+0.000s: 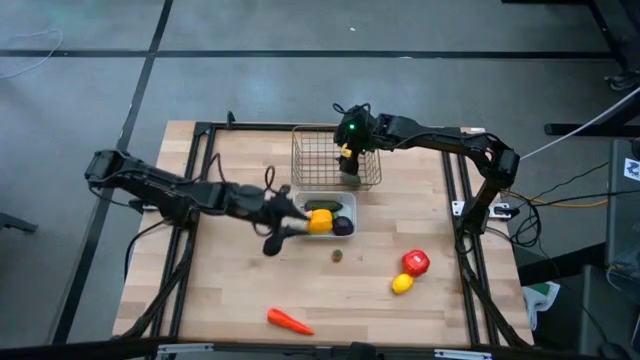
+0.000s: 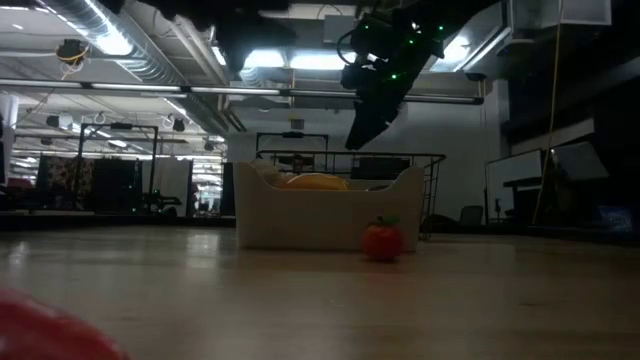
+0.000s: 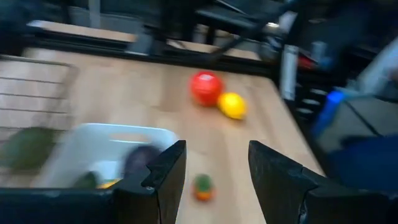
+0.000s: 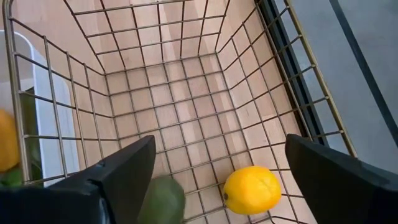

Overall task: Sort produce into baskets
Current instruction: Put the orange carrot into the white bin

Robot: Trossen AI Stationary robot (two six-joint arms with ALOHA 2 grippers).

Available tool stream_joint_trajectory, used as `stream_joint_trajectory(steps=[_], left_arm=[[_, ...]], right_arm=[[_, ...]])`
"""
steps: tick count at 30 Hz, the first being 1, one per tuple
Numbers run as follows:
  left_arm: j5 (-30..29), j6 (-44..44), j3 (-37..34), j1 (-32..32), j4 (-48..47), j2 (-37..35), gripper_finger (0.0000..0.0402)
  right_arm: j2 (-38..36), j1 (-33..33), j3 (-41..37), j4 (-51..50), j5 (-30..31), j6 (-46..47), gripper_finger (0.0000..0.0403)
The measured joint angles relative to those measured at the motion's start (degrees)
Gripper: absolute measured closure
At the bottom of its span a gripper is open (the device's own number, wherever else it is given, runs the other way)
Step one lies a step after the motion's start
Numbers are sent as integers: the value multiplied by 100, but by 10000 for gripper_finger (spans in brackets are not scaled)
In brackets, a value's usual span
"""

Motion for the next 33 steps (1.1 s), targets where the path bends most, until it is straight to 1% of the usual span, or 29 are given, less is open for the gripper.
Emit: stream_joint_trajectory(steps=[5, 7, 9, 13, 17, 22, 24, 26, 30, 33], left_arm=[[36, -44, 0, -790, 15, 0, 231], [37, -178, 0, -1095, 174, 34, 231], [44, -484, 0, -1344, 496, 99, 231], [23, -1366, 0, -1726, 1173, 341, 231], [18, -1973, 0, -2059, 1261, 592, 231], [16, -1906, 0, -2467, 1175, 884, 231], [16, -1854, 60, -2600, 982, 1035, 231], [16, -1836, 221, -2701, 536, 1206, 231], [-4, -1743, 753, -2852, -520, 1618, 231], [-2, -1413, 1200, -2945, -1203, 1950, 231]], right_arm=[[0, 0, 0, -41, 1, 2, 47], [0, 0, 0, -56, 0, 3, 47], [0, 0, 0, -52, 2, 4, 47], [0, 0, 0, -48, 2, 4, 47], [0, 0, 0, -48, 2, 4, 47], [0, 0, 0, -48, 2, 4, 47], [0, 0, 0, -48, 1, 5, 47], [0, 0, 0, -48, 2, 6, 47], [0, 0, 0, -46, 2, 5, 47], [2, 0, 0, -48, 2, 7, 47]])
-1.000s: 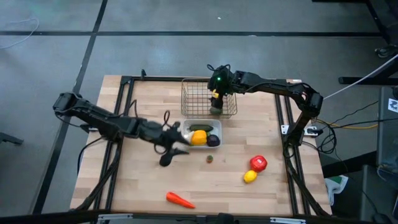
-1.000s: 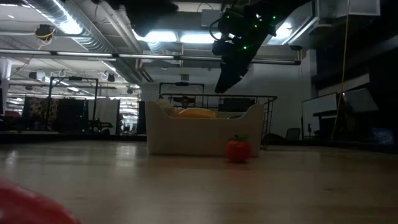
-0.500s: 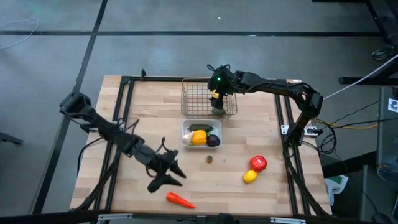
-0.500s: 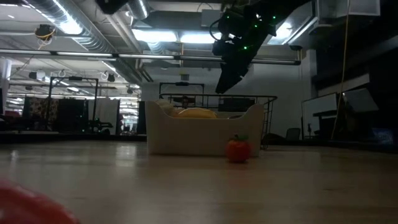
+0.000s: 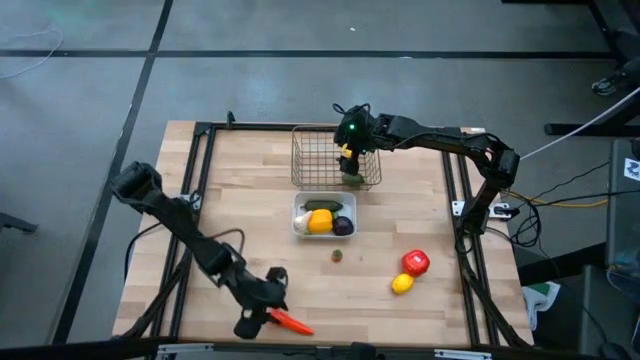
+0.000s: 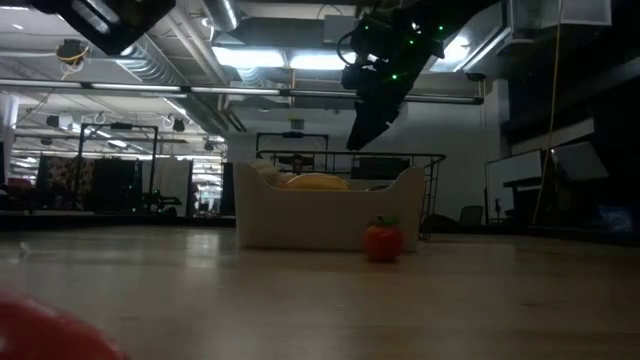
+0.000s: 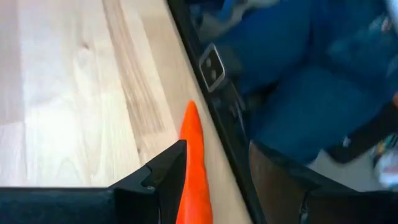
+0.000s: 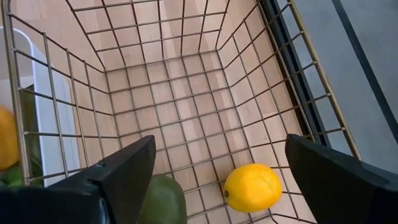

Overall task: Sort produce into baskets
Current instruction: Put the orange carrot into the white bin

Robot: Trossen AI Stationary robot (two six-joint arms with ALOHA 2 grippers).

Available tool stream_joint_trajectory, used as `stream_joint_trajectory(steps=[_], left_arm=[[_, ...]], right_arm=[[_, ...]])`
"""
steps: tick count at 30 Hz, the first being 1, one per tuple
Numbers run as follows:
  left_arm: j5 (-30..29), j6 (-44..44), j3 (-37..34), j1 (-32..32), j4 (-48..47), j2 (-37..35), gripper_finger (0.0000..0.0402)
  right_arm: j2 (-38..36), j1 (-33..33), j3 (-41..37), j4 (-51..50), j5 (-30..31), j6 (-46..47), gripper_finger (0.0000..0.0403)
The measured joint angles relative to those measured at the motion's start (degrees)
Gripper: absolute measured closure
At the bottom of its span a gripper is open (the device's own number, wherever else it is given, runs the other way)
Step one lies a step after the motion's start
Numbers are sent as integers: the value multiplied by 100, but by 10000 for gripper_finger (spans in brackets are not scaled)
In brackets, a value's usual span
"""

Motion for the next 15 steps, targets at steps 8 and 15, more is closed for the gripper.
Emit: stream_joint_trajectory(steps=[8, 15], left_arm=[[2, 173, 694, -178, -647, 861, 231], [-38, 24, 829, -238, -645, 1323, 231]], right_arm=[[0, 0, 0, 0, 0, 0, 47], [0, 0, 0, -4, 0, -1, 47]])
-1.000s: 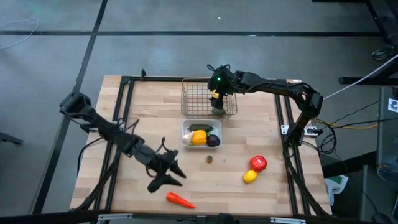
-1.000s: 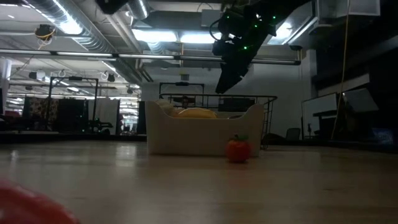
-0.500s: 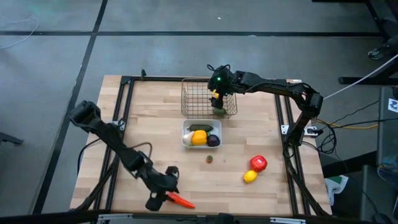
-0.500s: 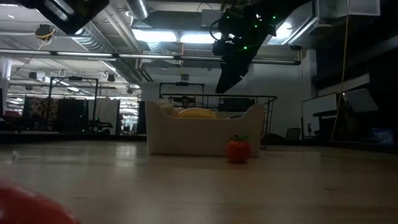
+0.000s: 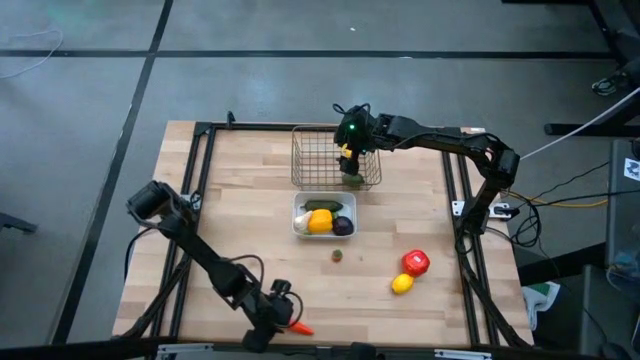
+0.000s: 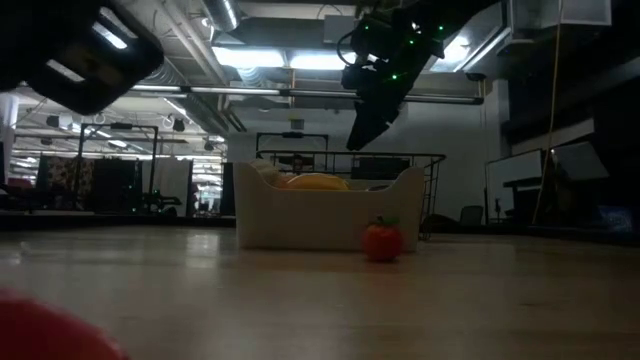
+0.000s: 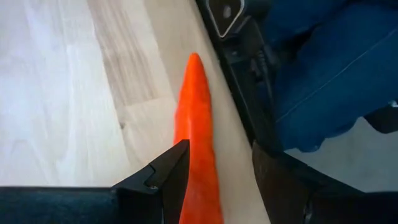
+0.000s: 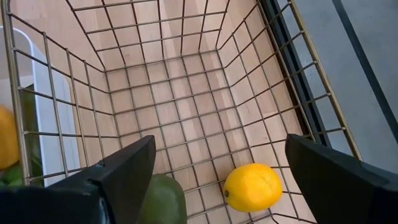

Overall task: Sort produce into baskets
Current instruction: Put the orange carrot into the white bin

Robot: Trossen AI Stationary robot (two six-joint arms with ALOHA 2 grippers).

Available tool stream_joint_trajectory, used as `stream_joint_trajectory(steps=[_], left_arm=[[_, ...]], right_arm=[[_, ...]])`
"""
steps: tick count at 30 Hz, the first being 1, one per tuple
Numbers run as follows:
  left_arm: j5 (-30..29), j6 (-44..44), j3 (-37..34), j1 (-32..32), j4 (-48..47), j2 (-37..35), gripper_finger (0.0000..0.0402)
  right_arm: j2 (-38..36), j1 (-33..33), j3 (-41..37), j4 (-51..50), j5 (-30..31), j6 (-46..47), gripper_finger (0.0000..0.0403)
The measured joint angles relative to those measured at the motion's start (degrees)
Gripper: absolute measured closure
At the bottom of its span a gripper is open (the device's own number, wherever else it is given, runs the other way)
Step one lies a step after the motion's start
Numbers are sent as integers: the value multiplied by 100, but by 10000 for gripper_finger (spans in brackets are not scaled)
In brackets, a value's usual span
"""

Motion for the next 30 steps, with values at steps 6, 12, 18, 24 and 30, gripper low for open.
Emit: stream_joint_trajectory(steps=[6, 12, 18, 24, 30], left_arm=[[-162, 55, 7, 81, 55, 53, 231], [-216, 156, 11, 159, 349, 173, 231], [-267, 708, 253, 154, 383, 303, 231], [-222, 818, 384, 111, 273, 643, 231], [-189, 791, 393, 59, 15, 791, 231]], right_arm=[[0, 2, 0, -4, 0, -1, 47], [0, 2, 0, -11, -1, 0, 47], [0, 2, 0, -24, 1, 0, 47], [0, 2, 0, -53, 0, 1, 47], [0, 2, 0, -52, 0, 1, 47]])
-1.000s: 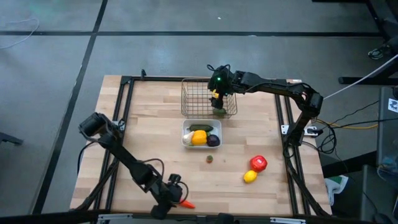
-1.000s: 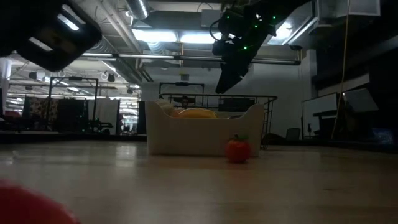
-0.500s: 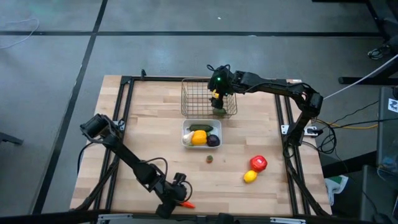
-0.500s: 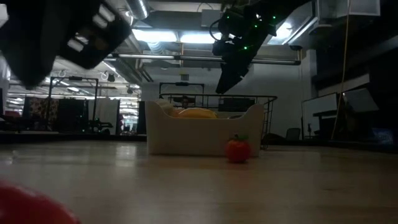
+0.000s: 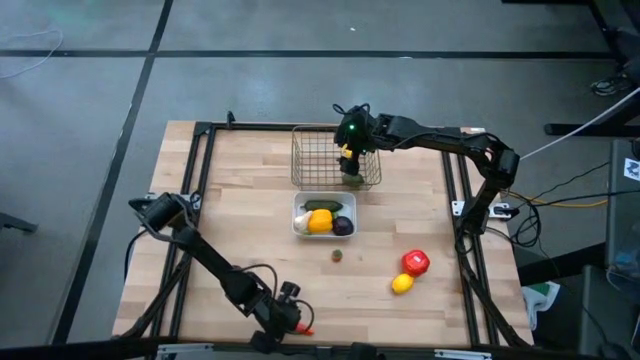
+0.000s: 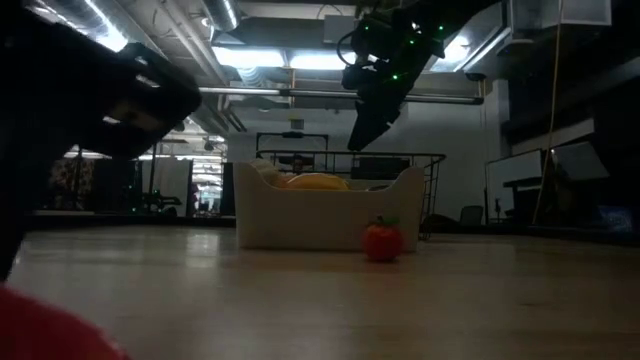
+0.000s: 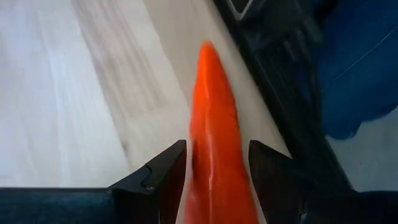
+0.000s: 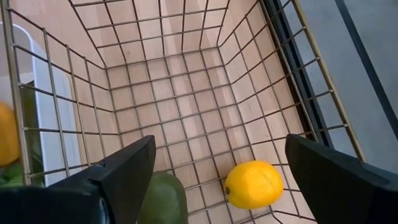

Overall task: Sort produce into baskets
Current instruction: Put the orange carrot into the white bin

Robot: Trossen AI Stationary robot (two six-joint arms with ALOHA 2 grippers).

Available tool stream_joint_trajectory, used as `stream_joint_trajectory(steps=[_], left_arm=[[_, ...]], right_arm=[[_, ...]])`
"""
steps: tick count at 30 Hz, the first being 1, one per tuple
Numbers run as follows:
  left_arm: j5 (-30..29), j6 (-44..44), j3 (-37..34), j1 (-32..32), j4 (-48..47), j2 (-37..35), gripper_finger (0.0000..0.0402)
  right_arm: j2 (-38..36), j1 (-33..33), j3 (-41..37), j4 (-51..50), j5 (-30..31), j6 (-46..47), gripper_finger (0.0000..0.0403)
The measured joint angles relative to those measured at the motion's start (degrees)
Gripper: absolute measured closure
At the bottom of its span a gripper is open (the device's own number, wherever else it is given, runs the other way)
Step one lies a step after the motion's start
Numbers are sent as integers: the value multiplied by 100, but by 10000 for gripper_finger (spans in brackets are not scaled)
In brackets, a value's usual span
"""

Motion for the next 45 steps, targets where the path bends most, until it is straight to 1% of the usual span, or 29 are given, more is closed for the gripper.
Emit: stream_joint_trajectory(steps=[7, 12, 14, 16, 20, 24, 27, 31, 36, 41, 45], left_arm=[[-8, 15, 26, -28, -659, 99, 231], [-19, 184, 27, -14, -778, 142, 231], [-22, 201, 22, 2, -778, 125, 237], [-27, 93, 15, 21, -780, 122, 252], [-25, -209, 7, 77, -791, 94, 279], [-12, -428, -14, 179, -810, 5, 279], [-117, -477, -35, 325, -909, -111, 269], [-233, -328, -35, 626, -1026, -404, 260], [-334, 278, -33, 1201, -1117, -795, 268], [-590, 927, -24, 1974, -1030, -1137, 263], [-848, 1577, -22, 2628, -962, -1251, 256]], right_arm=[[0, 0, 0, 17, 0, -1, 47], [0, 0, 2, -44, 2, -2, 47], [-9, 0, 2, -159, 2, -2, 47], [-82, 0, 19, -345, 0, -2, 47], [-421, 0, 212, -902, 3, -2, 47], [-935, 0, 245, -1410, 2, -1, 47], [-1388, 4, 254, -1819, 3, 1, 47], [-1896, 4, 254, -2515, -112, 194, 47], [-2323, 4, 254, -3330, -380, 694, 47], [-2492, 4, 254, -3824, -483, 996, 47], [-2509, 4, 251, -3968, -839, 1202, 47]])
